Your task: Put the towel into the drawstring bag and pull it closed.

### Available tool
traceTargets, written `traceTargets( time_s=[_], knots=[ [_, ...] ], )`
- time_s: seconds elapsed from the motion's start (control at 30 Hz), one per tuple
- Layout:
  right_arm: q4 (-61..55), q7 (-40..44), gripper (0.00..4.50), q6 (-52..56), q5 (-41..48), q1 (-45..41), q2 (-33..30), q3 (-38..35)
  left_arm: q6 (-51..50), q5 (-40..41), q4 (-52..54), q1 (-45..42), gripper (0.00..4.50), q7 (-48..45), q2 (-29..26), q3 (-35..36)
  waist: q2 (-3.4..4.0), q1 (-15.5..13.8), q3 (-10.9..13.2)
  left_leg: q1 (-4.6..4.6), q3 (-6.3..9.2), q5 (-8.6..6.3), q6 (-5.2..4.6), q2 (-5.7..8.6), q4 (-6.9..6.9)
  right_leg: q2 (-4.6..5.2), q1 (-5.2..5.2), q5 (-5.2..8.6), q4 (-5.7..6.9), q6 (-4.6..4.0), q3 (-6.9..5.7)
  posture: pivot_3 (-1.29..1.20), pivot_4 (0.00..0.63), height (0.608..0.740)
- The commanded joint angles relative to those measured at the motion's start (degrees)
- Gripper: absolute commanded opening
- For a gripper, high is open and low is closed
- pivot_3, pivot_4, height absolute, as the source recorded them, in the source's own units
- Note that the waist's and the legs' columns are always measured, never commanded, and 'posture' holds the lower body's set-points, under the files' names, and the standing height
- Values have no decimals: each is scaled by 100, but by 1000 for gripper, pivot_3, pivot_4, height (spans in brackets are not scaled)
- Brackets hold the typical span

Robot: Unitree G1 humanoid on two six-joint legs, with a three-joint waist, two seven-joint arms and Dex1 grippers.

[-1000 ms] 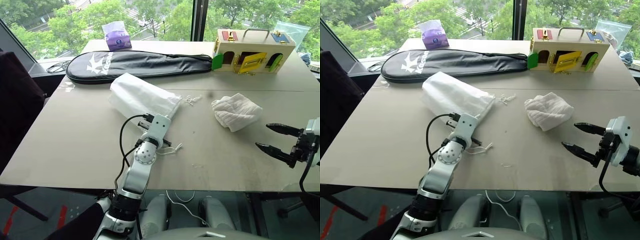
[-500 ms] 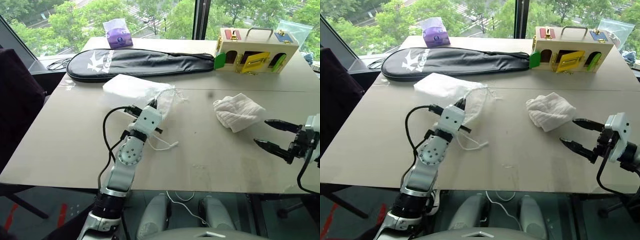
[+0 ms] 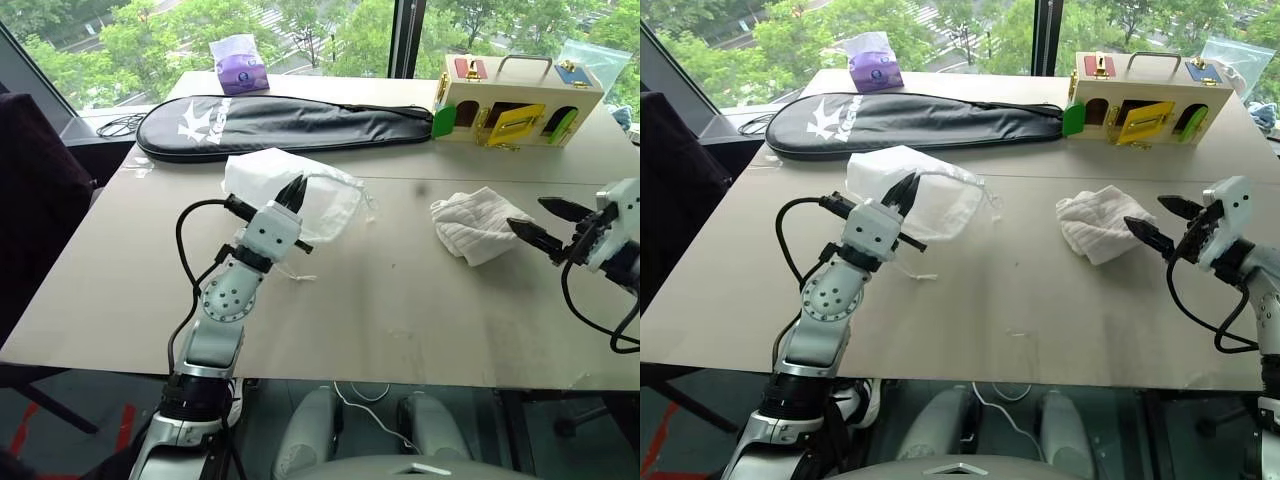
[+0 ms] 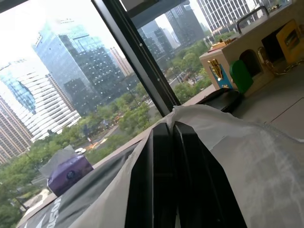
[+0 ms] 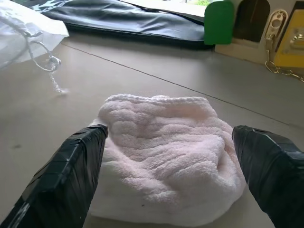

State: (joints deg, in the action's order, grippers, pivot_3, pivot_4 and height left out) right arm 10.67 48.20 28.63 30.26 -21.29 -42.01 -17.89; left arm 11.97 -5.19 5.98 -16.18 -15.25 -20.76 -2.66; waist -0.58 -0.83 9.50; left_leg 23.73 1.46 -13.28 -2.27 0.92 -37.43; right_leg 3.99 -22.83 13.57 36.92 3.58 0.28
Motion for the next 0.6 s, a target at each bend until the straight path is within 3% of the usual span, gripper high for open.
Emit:
traceTargets(
  time_s=[0.03,0.2,0.3,0.6],
  knots=[
    [622,-261,4500,499,26,-617,99,57,-233,359,-55,-284,42,-244,21,115,0,8,0,1,0,0,0,0,2,0,-1,0,0,0,-1,0,150,740],
    [1898,-572,4500,1527,-525,-1317,250,748,-516,609,-262,-507,42,-409,101,150,1,19,0,0,2,0,0,-2,4,-7,-1,0,1,0,-6,0,150,740],
    [2299,-439,4500,2470,-113,-1599,416,560,-674,670,-266,-575,42,-460,116,157,-4,16,-4,0,-2,0,0,1,4,-6,0,0,2,1,-1,0,150,740],
    [1655,-285,4500,3835,771,-1488,1099,125,-1192,933,-276,-564,42,-614,184,203,-7,167,-6,-5,10,-1,-1,-10,4,-18,6,-1,9,0,-7,0,150,740]
  ],
)
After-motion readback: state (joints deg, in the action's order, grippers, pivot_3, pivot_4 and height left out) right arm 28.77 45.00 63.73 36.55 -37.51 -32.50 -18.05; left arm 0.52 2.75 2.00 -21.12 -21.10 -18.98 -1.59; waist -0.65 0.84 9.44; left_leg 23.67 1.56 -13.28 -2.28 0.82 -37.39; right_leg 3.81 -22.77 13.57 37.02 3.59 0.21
